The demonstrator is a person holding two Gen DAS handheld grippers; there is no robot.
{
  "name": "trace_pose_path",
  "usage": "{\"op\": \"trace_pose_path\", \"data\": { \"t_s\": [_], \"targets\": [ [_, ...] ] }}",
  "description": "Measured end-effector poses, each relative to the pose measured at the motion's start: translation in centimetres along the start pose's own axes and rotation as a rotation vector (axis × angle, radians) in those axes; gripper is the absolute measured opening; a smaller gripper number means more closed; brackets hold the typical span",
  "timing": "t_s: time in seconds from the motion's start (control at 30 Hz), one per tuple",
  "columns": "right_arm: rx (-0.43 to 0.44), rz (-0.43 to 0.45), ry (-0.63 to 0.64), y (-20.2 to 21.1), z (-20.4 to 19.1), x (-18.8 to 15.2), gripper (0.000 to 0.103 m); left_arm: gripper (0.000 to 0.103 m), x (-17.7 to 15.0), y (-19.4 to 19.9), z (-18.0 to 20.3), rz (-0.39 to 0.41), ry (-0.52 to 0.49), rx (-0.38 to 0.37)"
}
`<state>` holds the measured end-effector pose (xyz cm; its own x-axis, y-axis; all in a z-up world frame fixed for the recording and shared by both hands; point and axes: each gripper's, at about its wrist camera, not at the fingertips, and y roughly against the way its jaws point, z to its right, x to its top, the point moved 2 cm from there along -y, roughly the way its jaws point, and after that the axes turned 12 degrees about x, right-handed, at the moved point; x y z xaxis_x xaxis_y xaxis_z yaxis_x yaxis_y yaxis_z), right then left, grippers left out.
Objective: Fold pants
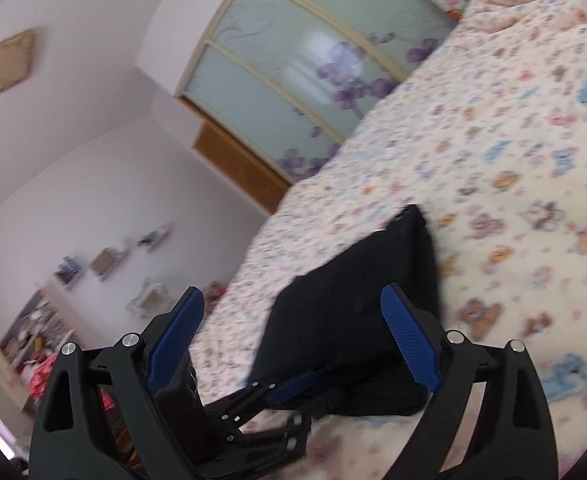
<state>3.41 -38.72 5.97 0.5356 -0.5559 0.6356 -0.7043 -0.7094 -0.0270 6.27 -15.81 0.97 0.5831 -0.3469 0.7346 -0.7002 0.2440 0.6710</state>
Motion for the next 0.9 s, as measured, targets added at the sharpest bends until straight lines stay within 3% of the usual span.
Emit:
{"op": "trace_pose_path", "data": {
  "t_s": [0.03,0.13,0.17,0.3,0.33,0.47,0.57,0.63,0.73,0.87,0.9],
  "targets": [
    [0.035,-0.010,-0.005,-0.3,-0.1,-0.1,0.092,0.078,0.0,0.7,-0.2,0.018,0.011,0.002],
    [0.110,-0.029,-0.050,-1.2,0.0,-0.5,0.092,0.094,0.2,3.5,-2.4,0.101,0.061,0.044],
    [0.110,-0.030,-0.070,-1.5,0.2,-0.7,0.092,0.098,0.6,4.1,-3.8,0.134,0.097,0.092],
    [-0.138,0.022,0.002,-2.0,1.0,-0.7,0.092,0.101,2.4,3.6,-7.1,0.140,0.190,0.321],
    [-0.222,0.021,0.011,-2.4,1.6,-0.5,0.091,0.101,2.6,3.1,-7.8,0.122,0.211,0.354],
    [-0.334,-0.050,-0.075,-4.4,4.5,-0.5,0.091,0.101,2.4,0.9,-11.5,-0.021,0.275,0.439],
    [-0.399,-0.104,-0.132,-5.3,6.1,-1.3,0.075,0.101,1.0,-0.3,-13.1,-0.110,0.313,0.425],
    [-0.425,-0.165,-0.155,-6.3,6.8,-2.1,0.068,0.101,0.3,0.0,-13.3,-0.103,0.322,0.421],
    [-0.493,-0.203,-0.075,-6.3,6.4,-3.1,0.051,0.101,-0.9,-0.4,-12.5,-0.099,0.287,0.437],
    [-0.475,-0.218,0.000,-5.4,4.8,-3.0,0.015,0.101,-1.4,-0.5,-12.5,-0.092,0.266,0.433],
    [-0.468,-0.226,-0.002,-5.4,4.8,-2.9,0.015,0.101,-1.4,-0.4,-12.6,-0.086,0.265,0.428]
  ]
}}
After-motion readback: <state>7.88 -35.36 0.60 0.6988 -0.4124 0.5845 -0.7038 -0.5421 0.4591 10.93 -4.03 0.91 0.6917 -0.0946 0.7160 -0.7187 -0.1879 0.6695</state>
